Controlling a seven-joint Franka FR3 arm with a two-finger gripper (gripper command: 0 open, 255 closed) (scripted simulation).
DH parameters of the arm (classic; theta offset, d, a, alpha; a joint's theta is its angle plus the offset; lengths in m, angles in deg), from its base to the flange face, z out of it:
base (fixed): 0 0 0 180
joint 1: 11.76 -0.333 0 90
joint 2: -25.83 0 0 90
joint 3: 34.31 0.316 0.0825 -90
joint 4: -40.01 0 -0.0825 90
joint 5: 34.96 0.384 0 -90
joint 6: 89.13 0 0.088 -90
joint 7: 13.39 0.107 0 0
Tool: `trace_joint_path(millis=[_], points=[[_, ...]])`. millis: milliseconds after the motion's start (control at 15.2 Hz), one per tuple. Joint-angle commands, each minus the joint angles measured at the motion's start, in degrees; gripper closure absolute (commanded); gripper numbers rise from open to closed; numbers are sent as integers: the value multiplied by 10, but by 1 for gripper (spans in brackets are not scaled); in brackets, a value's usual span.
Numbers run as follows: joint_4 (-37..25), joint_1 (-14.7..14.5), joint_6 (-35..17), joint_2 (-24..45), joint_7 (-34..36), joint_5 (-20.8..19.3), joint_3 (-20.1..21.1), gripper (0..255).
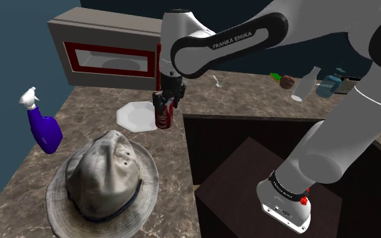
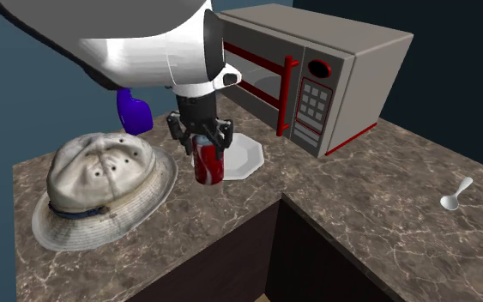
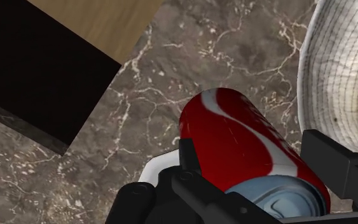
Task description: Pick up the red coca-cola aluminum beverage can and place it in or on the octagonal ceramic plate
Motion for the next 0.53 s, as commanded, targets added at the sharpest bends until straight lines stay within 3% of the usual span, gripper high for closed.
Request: trace_joint_path(millis=[0,462], points=[[-43,3,15,29,0,-11,-3,255],[-260,-1,92,176,3,-57,-14,255]])
